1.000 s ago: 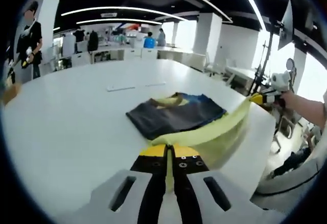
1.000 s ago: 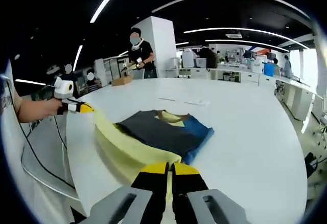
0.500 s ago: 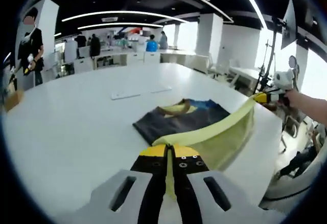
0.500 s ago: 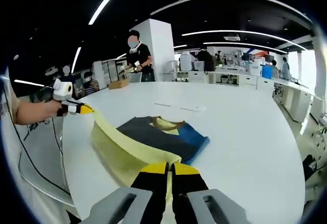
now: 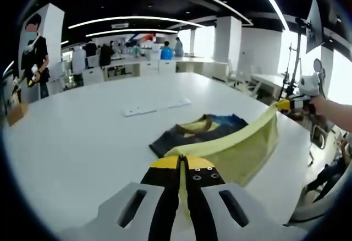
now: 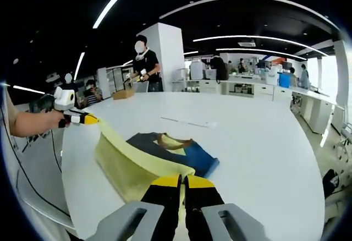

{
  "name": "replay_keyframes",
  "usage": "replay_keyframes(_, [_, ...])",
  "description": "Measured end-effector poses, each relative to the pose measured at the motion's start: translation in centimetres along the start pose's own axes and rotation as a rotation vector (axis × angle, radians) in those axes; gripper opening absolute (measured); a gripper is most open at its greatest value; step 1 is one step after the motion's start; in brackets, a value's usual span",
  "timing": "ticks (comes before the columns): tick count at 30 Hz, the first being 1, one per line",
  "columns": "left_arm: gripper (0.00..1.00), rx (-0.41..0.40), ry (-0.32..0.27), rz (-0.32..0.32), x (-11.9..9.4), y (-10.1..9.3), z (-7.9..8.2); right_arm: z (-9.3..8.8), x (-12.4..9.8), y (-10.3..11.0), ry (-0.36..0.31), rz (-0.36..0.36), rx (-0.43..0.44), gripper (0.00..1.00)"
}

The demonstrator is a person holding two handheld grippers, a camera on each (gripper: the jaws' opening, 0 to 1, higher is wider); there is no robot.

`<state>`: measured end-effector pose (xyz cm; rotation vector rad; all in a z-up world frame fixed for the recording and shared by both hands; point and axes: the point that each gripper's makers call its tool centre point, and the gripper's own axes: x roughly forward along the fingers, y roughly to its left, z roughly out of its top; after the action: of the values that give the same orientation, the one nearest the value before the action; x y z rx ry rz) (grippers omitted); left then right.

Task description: Fold the garment on the visible template until the final outline fits inside the template.

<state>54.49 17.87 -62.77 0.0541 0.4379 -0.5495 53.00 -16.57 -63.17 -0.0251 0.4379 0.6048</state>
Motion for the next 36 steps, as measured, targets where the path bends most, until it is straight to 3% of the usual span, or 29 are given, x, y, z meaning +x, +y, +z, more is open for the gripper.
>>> replay_keyframes(25, [0.00,-0.008,-0.022,0.051,1.7,2.0,1.6,2.7,3.2,-1.8,-0.005,-0.030,-0.053,0.00])
replay_keyframes(36, [0.00,-0.007,-0.021,0.074,3.5,2.7,2.1,3.2,4.8,-3.3,0.002,-0.050,-0.071,0.00])
